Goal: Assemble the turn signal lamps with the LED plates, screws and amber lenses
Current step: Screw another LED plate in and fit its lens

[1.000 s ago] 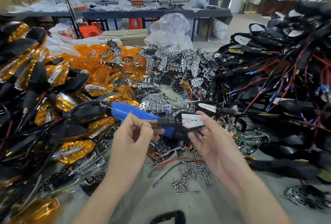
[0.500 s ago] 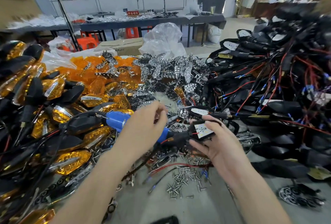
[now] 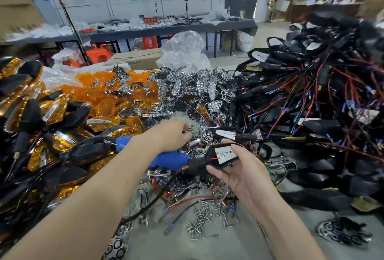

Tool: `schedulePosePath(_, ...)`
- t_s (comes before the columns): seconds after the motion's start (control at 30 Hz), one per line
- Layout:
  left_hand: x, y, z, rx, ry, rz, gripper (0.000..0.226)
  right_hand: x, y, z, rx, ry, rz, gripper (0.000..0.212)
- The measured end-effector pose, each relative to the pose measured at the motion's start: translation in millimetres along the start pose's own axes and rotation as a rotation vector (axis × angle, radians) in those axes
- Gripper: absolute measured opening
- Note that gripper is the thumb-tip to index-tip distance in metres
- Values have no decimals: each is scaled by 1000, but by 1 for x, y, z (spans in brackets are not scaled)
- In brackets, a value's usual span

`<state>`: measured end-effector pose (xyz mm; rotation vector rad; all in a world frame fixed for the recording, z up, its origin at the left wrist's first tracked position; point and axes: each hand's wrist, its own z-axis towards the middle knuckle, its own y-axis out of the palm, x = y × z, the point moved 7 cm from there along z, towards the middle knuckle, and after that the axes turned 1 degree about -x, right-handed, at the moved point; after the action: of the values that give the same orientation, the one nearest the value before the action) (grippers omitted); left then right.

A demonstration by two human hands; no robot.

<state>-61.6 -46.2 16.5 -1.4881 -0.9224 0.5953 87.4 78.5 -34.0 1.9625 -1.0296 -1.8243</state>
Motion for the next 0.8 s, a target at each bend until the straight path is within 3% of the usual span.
schedulePosePath(0.1,3,6,3,-31,14,123,40,-1,3,-1,-21,0,-26,38)
schedulePosePath(0.17,5,4,2,14,17,179,31,0,4,-2,-44,1,-20,35)
schedulePosePath(0.33,11,-14,-9,291,39,337,31,1,11,-10,-130,18,15,30)
schedulePosePath(0.4,5,-31,-23,435,-3,92,27,2,13,-11,-123,33,12,29)
schedulePosePath(0.53,-15,-38,-72,626,-42,-819,11,4,16,-10,-94,56,-4,22)
schedulePosePath(0.6,-15,-27,-95,620,-17,-974,13,4,17,-9,-76,58,-5,19)
schedulePosePath(0.67,-16,-13,-111,564,-46,-1088,32,5,18,-9,-81,57,-5,18)
schedulePosePath(0.8,-13,11,-117,498,-54,-1737,42,4,18,-9,-107,24,-32,22)
